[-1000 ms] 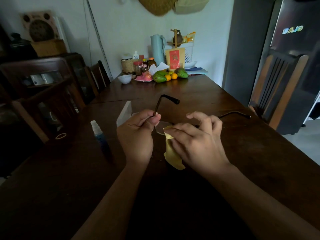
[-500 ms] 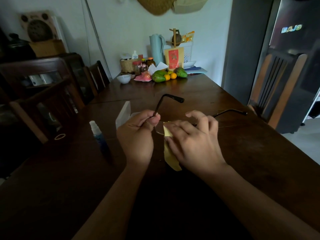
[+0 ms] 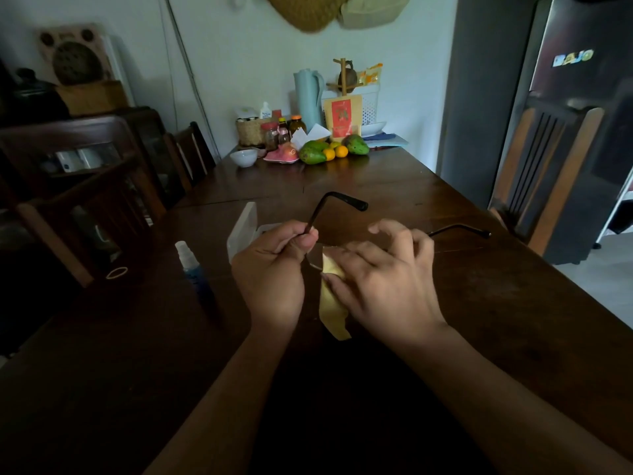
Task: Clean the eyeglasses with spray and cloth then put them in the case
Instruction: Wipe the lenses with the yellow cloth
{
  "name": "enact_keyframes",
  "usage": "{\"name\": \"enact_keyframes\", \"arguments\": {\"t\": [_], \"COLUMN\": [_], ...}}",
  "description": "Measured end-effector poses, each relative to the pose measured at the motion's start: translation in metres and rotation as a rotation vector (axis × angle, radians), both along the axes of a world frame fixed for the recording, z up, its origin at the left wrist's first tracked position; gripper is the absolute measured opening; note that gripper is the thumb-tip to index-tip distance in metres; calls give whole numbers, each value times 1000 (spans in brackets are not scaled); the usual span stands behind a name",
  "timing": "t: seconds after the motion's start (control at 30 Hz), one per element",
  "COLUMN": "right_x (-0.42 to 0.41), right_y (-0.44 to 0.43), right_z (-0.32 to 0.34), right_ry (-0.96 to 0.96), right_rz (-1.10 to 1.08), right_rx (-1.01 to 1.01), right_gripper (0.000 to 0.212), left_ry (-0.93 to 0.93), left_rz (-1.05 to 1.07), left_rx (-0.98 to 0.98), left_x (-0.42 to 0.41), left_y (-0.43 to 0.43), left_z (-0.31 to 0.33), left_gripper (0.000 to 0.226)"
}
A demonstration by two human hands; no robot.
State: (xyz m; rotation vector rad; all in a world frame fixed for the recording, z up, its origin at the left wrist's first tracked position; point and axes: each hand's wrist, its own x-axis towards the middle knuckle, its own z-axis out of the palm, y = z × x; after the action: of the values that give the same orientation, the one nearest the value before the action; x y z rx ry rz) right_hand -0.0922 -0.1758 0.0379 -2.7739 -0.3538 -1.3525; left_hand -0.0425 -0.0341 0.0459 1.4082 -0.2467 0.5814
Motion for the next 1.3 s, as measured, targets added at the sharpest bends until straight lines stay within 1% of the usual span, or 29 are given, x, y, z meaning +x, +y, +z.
{"name": "enact_keyframes", "arguments": {"t": [0.13,0.23,0.3,0.37,0.47,0.53,0.6,0.7,0.77,0.87,1.0,1.1,1.2,1.3], "right_x": [1,2,1,0,0,1,2,3,3,2,5,7,8,8], "right_y": [3,5,5,3,-2,-2,-1,2,2,-3,-9,-4,-1,-7], "right_z": [-1,-1,-1,0,1,-1,-2,-2,-1,0,-1,-3,-4,-3], "right_ry": [-7,-15,-34,-60,-66,-71,-85,-87,-76,-82,-84,-126,-129,-113], "right_rz": [38,157,219,183,50,39,117,292,343,311,254,315,336,263], "right_rx": [22,92,113,89,47,50,89,156,170,170,147,144,121,114], "right_gripper": [33,32,32,29,26,25,23,23,24,21,18,23,24,20], "left_ry": [-10,-18,-16,-10,-11,-12,-15,-20,-33,-41,-66,-71,-82,-68], "left_rz": [-11,-23,-29,-36,-34,-21,-20,-48,-55,-36,-26,-28,-14,8], "left_rx": [-5,-4,0,-9,-14,-17,-21,-53,-57,-29,-3,-16,-7,19], "left_x": [0,0,-1,-1,-1,-2,-2,-2,-1,-1,-1,-1,-1,0], "left_y": [0,-1,-1,-1,-1,-3,-2,-1,-1,0,1,0,1,3], "left_z": [0,-1,0,1,2,2,2,2,2,2,1,2,2,1], "left_gripper": [25,21,22,27,32,32,29,24,23,29,26,19,22,24]}}
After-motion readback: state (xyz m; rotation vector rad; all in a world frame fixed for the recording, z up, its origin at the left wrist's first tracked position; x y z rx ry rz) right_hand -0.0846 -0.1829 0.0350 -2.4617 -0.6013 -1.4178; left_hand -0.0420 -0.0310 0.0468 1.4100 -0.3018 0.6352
